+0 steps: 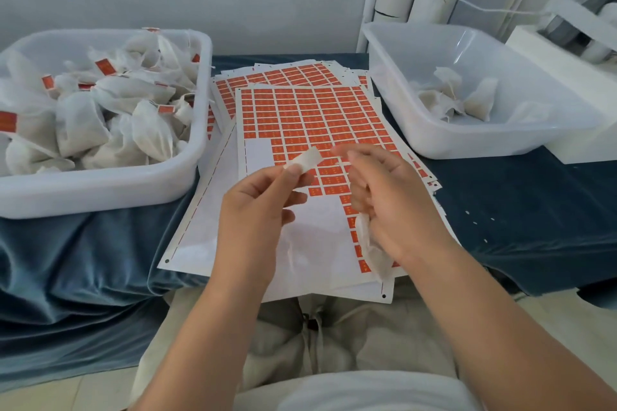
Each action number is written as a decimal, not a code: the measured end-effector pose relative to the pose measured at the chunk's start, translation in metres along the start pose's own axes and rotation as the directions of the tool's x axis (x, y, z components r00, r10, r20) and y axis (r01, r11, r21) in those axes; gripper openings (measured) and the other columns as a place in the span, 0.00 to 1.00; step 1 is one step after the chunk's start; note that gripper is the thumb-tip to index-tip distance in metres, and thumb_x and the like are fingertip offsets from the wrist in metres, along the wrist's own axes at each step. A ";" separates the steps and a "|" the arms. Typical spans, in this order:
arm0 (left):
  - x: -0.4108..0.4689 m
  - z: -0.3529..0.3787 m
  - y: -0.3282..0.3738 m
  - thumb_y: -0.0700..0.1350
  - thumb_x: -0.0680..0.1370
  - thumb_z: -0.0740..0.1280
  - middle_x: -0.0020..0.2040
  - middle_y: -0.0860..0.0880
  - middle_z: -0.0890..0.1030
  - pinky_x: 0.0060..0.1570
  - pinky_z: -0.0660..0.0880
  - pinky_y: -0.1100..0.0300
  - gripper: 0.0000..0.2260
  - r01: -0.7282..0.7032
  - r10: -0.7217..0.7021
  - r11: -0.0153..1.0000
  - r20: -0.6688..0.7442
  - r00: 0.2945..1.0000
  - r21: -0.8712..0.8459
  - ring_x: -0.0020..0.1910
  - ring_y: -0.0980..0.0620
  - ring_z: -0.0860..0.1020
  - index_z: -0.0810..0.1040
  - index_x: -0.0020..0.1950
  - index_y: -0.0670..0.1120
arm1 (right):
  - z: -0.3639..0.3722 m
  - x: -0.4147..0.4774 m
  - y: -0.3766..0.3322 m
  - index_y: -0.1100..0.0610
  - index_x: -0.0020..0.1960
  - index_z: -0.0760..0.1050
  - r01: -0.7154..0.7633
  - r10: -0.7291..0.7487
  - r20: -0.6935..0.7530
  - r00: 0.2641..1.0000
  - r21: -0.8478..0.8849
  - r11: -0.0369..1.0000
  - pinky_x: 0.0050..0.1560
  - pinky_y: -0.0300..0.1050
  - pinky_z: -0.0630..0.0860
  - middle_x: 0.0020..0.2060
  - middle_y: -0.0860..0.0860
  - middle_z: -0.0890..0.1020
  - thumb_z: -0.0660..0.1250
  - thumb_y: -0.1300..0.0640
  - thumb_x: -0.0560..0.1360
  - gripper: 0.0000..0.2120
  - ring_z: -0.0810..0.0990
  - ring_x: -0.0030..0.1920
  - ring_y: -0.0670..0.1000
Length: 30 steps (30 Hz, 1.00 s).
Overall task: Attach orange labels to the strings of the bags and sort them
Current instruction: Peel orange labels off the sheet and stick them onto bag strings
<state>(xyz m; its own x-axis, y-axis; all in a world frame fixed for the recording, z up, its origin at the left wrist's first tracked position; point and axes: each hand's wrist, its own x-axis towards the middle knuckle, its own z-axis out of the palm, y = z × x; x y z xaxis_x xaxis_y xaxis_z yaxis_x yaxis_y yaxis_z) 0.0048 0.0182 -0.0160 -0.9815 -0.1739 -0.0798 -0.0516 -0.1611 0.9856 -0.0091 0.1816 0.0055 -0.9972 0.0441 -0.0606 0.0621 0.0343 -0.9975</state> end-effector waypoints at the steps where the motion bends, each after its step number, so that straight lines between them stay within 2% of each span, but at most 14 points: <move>1: 0.001 -0.002 0.001 0.54 0.82 0.71 0.49 0.54 0.89 0.44 0.76 0.58 0.07 -0.024 0.024 1.000 -0.022 0.999 0.010 0.42 0.59 0.84 0.88 0.48 0.60 | -0.004 0.002 -0.001 0.42 0.58 0.83 -0.001 0.000 0.039 0.999 0.020 1.000 0.37 0.39 0.70 0.33 0.45 0.78 0.62 0.53 0.86 0.12 0.74 0.30 0.44; 4: 0.002 -0.008 0.004 0.54 0.81 0.71 0.48 0.57 0.89 0.43 0.77 0.61 0.06 -0.070 0.073 0.997 -0.073 0.995 0.042 0.44 0.59 0.85 0.88 0.49 0.62 | -0.016 0.005 -0.006 0.41 0.59 0.81 0.037 -0.035 0.111 0.993 -0.020 0.999 0.37 0.42 0.71 0.34 0.48 0.75 0.59 0.57 0.85 0.16 0.71 0.33 0.45; 6: 0.002 -0.009 0.004 0.53 0.81 0.71 0.47 0.58 0.89 0.42 0.77 0.62 0.07 -0.076 0.081 0.994 -0.075 0.994 0.073 0.45 0.59 0.86 0.89 0.48 0.59 | -0.021 0.001 -0.014 0.38 0.56 0.81 0.113 -0.095 0.133 0.987 -0.135 0.984 0.40 0.38 0.76 0.36 0.46 0.79 0.60 0.56 0.86 0.15 0.76 0.35 0.44; 8: 0.002 -0.008 0.005 0.53 0.81 0.71 0.46 0.58 0.89 0.39 0.78 0.65 0.07 -0.087 0.092 0.990 -0.047 0.995 0.108 0.45 0.58 0.86 0.89 0.47 0.57 | -0.025 -0.004 -0.022 0.36 0.56 0.80 0.217 -0.177 0.162 0.971 -0.277 0.936 0.42 0.32 0.79 0.40 0.43 0.85 0.64 0.54 0.85 0.13 0.84 0.41 0.41; 11: -0.002 -0.005 0.006 0.54 0.80 0.71 0.44 0.57 0.88 0.36 0.78 0.70 0.07 -0.152 0.151 0.975 0.019 0.988 0.161 0.44 0.57 0.86 0.89 0.45 0.59 | -0.029 -0.012 -0.036 0.35 0.61 0.77 0.302 -0.231 0.221 0.948 -0.382 0.873 0.44 0.19 0.72 0.46 0.36 0.87 0.69 0.49 0.83 0.11 0.84 0.52 0.35; 13: -0.004 -0.003 0.007 0.54 0.79 0.72 0.43 0.56 0.88 0.39 0.78 0.70 0.06 -0.214 0.206 0.960 0.060 0.977 0.180 0.44 0.56 0.85 0.88 0.45 0.59 | -0.029 -0.019 -0.044 0.34 0.64 0.74 0.329 -0.245 0.241 0.939 -0.423 0.844 0.42 0.17 0.70 0.48 0.32 0.86 0.70 0.47 0.81 0.14 0.82 0.55 0.32; 16: -0.009 -0.003 0.011 0.57 0.79 0.73 0.42 0.56 0.88 0.42 0.80 0.68 0.06 -0.286 0.265 0.940 0.133 0.955 0.186 0.45 0.54 0.85 0.88 0.46 0.59 | -0.028 -0.027 -0.052 0.32 0.65 0.71 0.356 -0.266 0.256 0.929 -0.426 0.832 0.46 0.26 0.75 0.49 0.30 0.85 0.72 0.44 0.79 0.18 0.81 0.56 0.31; 17: -0.010 -0.004 0.012 0.58 0.79 0.72 0.43 0.57 0.88 0.43 0.81 0.67 0.06 -0.303 0.274 0.934 0.163 0.948 0.188 0.46 0.53 0.85 0.88 0.47 0.60 | -0.027 -0.029 -0.052 0.31 0.65 0.71 0.361 -0.271 0.260 0.927 -0.420 0.833 0.51 0.30 0.74 0.50 0.30 0.85 0.72 0.44 0.79 0.19 0.81 0.57 0.31; 19: -0.010 -0.005 0.013 0.55 0.80 0.71 0.45 0.57 0.88 0.46 0.80 0.67 0.06 -0.332 0.286 0.923 0.233 0.930 0.193 0.49 0.54 0.86 0.88 0.49 0.59 | -0.024 -0.031 -0.053 0.30 0.65 0.70 0.374 -0.285 0.264 0.922 -0.406 0.834 0.55 0.35 0.72 0.50 0.31 0.86 0.72 0.45 0.79 0.20 0.81 0.58 0.32; 22: -0.010 -0.008 0.015 0.45 0.83 0.70 0.47 0.56 0.89 0.51 0.79 0.68 0.10 -0.364 0.291 0.915 0.342 0.893 0.172 0.52 0.54 0.86 0.89 0.50 0.57 | -0.020 -0.031 -0.051 0.33 0.66 0.70 0.382 -0.302 0.255 0.919 -0.380 0.842 0.55 0.34 0.73 0.50 0.33 0.86 0.72 0.46 0.79 0.20 0.82 0.58 0.34; 24: -0.011 -0.009 0.015 0.44 0.83 0.69 0.48 0.56 0.89 0.52 0.79 0.67 0.10 -0.374 0.287 0.912 0.393 0.874 0.167 0.53 0.54 0.86 0.89 0.51 0.56 | -0.019 -0.030 -0.050 0.34 0.66 0.72 0.371 -0.293 0.251 0.923 -0.365 0.854 0.53 0.33 0.75 0.49 0.33 0.87 0.72 0.47 0.79 0.19 0.83 0.57 0.35; 27: -0.010 -0.011 0.015 0.47 0.82 0.68 0.47 0.55 0.89 0.50 0.79 0.67 0.09 -0.366 0.267 0.914 0.420 0.868 0.174 0.51 0.52 0.87 0.89 0.49 0.52 | -0.018 -0.028 -0.047 0.35 0.66 0.73 0.365 -0.287 0.256 0.923 -0.348 0.863 0.47 0.25 0.77 0.48 0.34 0.87 0.72 0.48 0.80 0.17 0.84 0.55 0.36; 30: -0.009 -0.012 0.014 0.43 0.82 0.67 0.44 0.52 0.89 0.46 0.79 0.67 0.10 -0.355 0.246 0.917 0.442 0.863 0.183 0.46 0.50 0.87 0.89 0.48 0.50 | -0.018 -0.028 -0.044 0.37 0.67 0.73 0.374 -0.290 0.266 0.919 -0.356 0.857 0.50 0.30 0.78 0.48 0.34 0.87 0.72 0.48 0.80 0.18 0.85 0.55 0.38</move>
<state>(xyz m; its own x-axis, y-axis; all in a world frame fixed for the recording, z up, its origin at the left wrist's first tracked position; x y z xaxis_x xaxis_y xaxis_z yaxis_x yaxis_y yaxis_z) 0.0154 0.0056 -0.0036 -0.9408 0.2399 0.2396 0.2678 0.0923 0.9590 0.0169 0.1968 0.0520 -0.9457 -0.2351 0.2242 -0.3045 0.4010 -0.8640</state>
